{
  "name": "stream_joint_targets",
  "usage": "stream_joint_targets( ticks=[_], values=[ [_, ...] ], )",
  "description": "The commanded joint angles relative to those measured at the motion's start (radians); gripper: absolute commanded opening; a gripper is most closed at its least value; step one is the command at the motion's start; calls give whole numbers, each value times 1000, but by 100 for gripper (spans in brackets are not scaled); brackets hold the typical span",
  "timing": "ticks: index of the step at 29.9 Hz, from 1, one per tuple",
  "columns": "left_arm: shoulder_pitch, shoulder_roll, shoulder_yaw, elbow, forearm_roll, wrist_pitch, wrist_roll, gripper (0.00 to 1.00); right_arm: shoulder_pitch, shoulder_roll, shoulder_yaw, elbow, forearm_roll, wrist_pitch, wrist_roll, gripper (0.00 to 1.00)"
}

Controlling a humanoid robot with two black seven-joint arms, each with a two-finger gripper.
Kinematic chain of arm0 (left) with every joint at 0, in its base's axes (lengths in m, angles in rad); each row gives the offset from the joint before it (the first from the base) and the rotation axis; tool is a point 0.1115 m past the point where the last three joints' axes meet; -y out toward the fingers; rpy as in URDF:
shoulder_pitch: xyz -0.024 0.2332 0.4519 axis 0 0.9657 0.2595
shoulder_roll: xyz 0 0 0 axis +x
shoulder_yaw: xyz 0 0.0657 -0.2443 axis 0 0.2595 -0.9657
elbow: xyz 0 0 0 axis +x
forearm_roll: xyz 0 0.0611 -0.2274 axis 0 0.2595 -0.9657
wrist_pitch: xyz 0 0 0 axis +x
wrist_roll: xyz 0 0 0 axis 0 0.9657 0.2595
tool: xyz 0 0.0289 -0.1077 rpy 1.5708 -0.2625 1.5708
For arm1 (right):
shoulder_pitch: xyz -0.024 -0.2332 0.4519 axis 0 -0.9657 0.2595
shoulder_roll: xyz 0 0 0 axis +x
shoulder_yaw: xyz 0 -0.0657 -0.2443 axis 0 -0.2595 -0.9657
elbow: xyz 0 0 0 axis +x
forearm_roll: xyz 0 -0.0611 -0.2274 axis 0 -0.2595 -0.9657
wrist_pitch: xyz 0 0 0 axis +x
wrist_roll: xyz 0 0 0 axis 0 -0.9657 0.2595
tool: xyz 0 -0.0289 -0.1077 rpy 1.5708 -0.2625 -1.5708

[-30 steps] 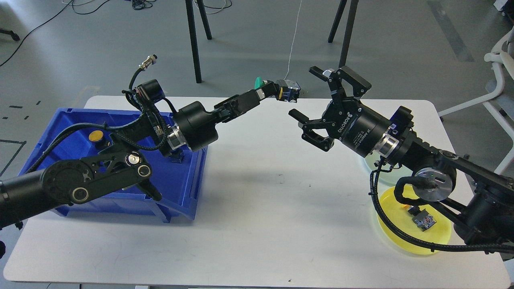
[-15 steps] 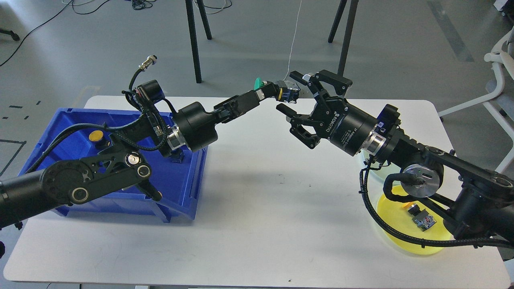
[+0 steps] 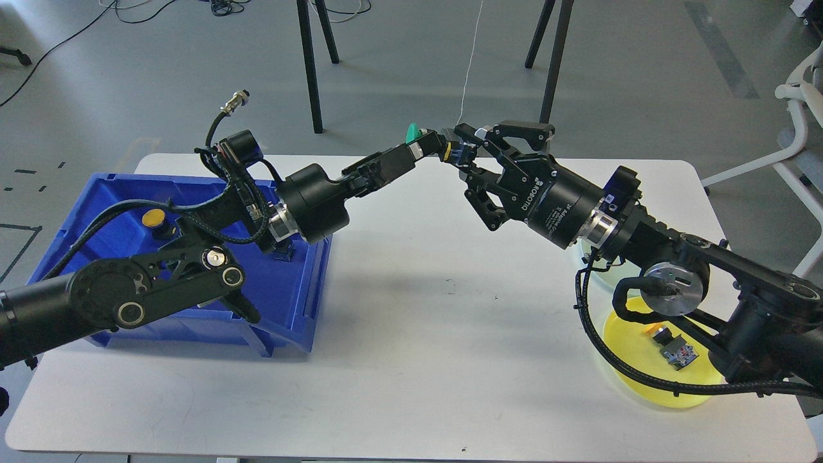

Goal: Pass button and place on color plate
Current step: 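Move the right gripper to the green button and grasp it, then carry the green button to the pale blue-green plate and release it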

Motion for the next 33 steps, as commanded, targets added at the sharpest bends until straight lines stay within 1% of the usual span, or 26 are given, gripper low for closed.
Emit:
stream_joint_targets(
  ticks=[1,2,5,7,9,11,13,16,17,19,21,24,28,30,31,33],
  values=[
    [0,-3,-1,0,-2,0,0,50,-1,-1,-3,0,1,-2,0,1],
    [-2,-1,-1,-2,-2,-3,0,63,-1,-3,-3,-1,1,-5,0,1],
    [-2,-1,-1,-2,-3,-8,0,74,-7,-4,14,-4,6,-37,3,1],
    [-2,-1,-1,-2,-3,-8,0,76,-21,-6,43,-9,26,-90,7,1],
    [0,-3,-1,-2,-3,-8,0,77,-59,-7,93,-15,67,-120,7,1],
    [0,-1,-1,-2,-3,-8,0,77,-131,0,179,-29,105,-146,7,1],
    [0,-1,-1,-2,-3,-8,0,78,-211,7,288,-35,147,-198,4,1],
    [0,-1,-1,-2,-3,-8,0,79,-329,20,426,-50,278,-316,-3,1],
    [0,-3,-1,-2,-3,-8,0,79,-356,28,457,-63,329,-374,-3,1],
    [0,-4,-1,0,-5,-8,0,79,-378,31,470,-89,404,-507,-13,1],
    [0,-6,-1,0,-5,-8,0,79,-387,30,465,-93,423,-644,-13,1],
    [0,-6,-1,1,-5,-8,0,79,-387,34,463,-110,431,-785,-16,1],
    [0,-6,-1,0,-5,-8,0,79,-369,39,459,-181,432,-785,-51,1],
    [2,-6,-1,0,-5,-8,0,79,-351,53,447,-219,432,-785,-62,2],
    [0,-6,-1,1,-5,-8,0,79,-346,60,437,-242,434,-785,-63,8],
    [2,-6,-1,0,-5,-8,0,79,-341,74,427,-273,434,-785,-65,24]
  ],
)
